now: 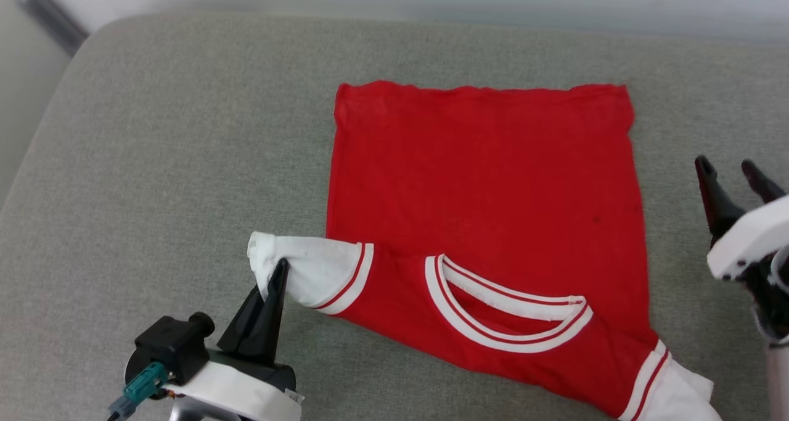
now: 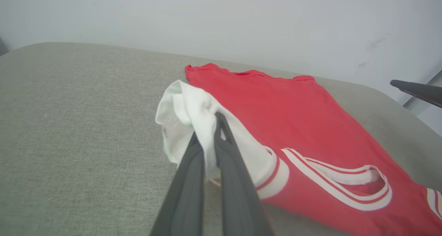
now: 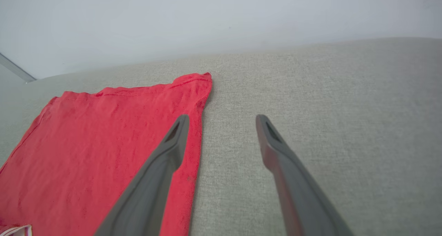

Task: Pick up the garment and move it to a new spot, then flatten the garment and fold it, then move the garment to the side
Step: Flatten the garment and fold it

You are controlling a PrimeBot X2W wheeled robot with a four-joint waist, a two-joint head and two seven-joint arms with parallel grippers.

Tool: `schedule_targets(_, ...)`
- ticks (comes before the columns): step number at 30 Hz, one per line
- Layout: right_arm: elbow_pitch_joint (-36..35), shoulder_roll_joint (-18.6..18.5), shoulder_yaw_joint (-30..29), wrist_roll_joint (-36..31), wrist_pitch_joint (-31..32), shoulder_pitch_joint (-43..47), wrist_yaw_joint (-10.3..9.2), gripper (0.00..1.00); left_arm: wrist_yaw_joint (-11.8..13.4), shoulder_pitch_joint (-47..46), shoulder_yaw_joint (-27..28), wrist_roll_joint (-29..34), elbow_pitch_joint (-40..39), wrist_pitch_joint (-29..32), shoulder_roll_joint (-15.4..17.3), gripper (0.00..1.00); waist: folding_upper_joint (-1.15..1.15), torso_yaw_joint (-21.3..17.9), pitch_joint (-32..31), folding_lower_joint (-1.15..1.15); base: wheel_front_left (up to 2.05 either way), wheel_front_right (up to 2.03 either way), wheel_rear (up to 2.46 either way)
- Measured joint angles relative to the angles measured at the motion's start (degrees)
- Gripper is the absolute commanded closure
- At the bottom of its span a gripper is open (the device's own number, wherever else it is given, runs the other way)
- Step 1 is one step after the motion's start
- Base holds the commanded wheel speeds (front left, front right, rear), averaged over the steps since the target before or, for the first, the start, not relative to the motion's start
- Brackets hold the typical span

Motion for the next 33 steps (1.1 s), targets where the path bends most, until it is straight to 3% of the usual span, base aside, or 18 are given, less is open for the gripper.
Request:
schedule_targets(6, 9.1, -5.0, 2.6, 1.0, 11.1, -16.2, 0.01, 0.0, -1.9, -4.2, -1.4, 0.4, 0.6, -1.5, -1.5, 1.0, 0.0, 3.5, 5.3, 0.0, 0.0, 0.0, 0.0)
schedule_targets(12, 17.4, -7.8, 3.4, -0.2, 25.2, -28.6, 0.0, 0.0, -3.7, -6.9, -2.5, 0.6, 1.3, -2.6, -2.8, 1.0, 0.0, 6.8, 9.7, 0.0, 0.0, 0.0, 0.0)
schedule_targets(16, 21.2, -8.1, 2.1, -2.2, 31.9, -34.6, 0.0, 0.0, -5.0, -8.6, -3.1, 0.7, 1.9, -3.1, -3.6, 1.0, 0.0, 8.8, 12.5, 0.01, 0.0, 0.0, 0.0)
schedule_targets(26, 25.7, -7.2, -2.0, -7.4, 40.7, -39.9, 0.01, 0.0, -7.0, -11.1, -3.7, 0.7, 4.8, -4.0, -5.4, 1.0, 0.0, 12.1, 17.0, 0.0, 0.0, 0.0, 0.0)
schedule_targets(27, 26.0, -7.0, -2.6, -7.7, 41.5, -40.0, 0.01, 0.27, -7.1, -11.1, -3.6, 0.7, 5.1, -4.1, -5.6, 1.0, 0.0, 12.1, 16.9, -0.01, 0.0, 0.0, 0.0)
schedule_targets(29, 26.3, -6.5, -3.6, -8.7, 43.3, -40.0, 0.03, 1.0, -7.2, -11.1, -3.6, 0.5, 5.7, -4.2, -5.8, 1.0, 0.0, 12.3, 16.5, -0.01, 0.0, 0.0, 0.0)
schedule_targets(33, 26.6, -5.6, -4.5, -10.3, 44.7, -39.4, 0.0, 1.0, -7.3, -11.2, -3.6, 0.5, 6.7, -4.3, -5.8, 1.0, 0.0, 12.4, 15.3, -0.01, 0.0, 0.0, 0.0)
